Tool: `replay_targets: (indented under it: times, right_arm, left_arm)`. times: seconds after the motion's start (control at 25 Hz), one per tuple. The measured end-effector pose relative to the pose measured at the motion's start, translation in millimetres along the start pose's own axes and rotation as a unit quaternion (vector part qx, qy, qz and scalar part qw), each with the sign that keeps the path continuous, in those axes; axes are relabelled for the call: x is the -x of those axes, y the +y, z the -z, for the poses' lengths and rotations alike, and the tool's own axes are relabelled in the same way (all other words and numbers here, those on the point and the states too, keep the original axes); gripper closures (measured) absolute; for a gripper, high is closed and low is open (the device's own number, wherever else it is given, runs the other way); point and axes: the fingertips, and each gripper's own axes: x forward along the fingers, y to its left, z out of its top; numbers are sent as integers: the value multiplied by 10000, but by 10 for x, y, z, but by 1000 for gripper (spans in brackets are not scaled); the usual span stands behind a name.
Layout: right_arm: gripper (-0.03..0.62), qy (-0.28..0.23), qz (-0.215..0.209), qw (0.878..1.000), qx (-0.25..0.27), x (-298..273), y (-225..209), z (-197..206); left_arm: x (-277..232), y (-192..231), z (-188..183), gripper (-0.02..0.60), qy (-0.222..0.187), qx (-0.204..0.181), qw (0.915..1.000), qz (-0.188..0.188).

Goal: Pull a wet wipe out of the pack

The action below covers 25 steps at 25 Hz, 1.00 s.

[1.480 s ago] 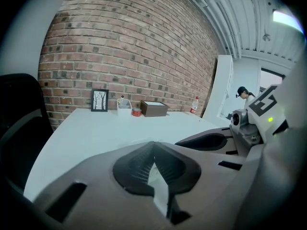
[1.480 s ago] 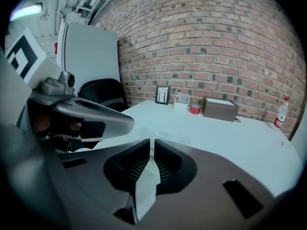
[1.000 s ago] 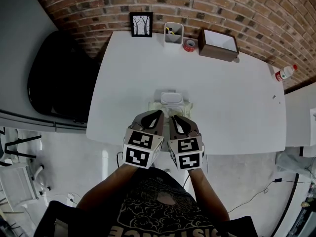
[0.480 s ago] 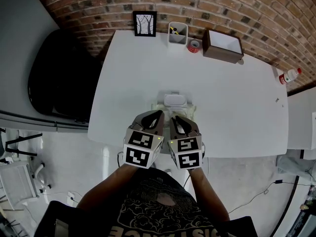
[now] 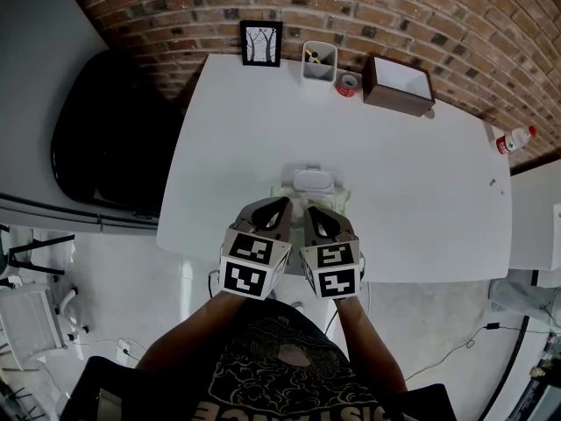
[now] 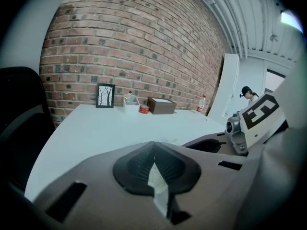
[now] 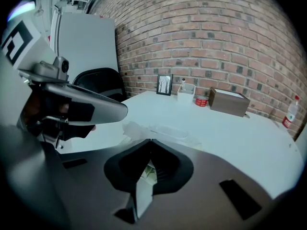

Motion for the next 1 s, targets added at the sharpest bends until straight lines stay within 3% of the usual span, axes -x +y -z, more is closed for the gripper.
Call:
replay_targets:
  times: [1.0]
  right_arm:
    - [579, -548, 133, 9983, -172, 303, -110, -304]
  left_arm:
    - [70, -174, -156, 569, -200, -194, 9996, 27]
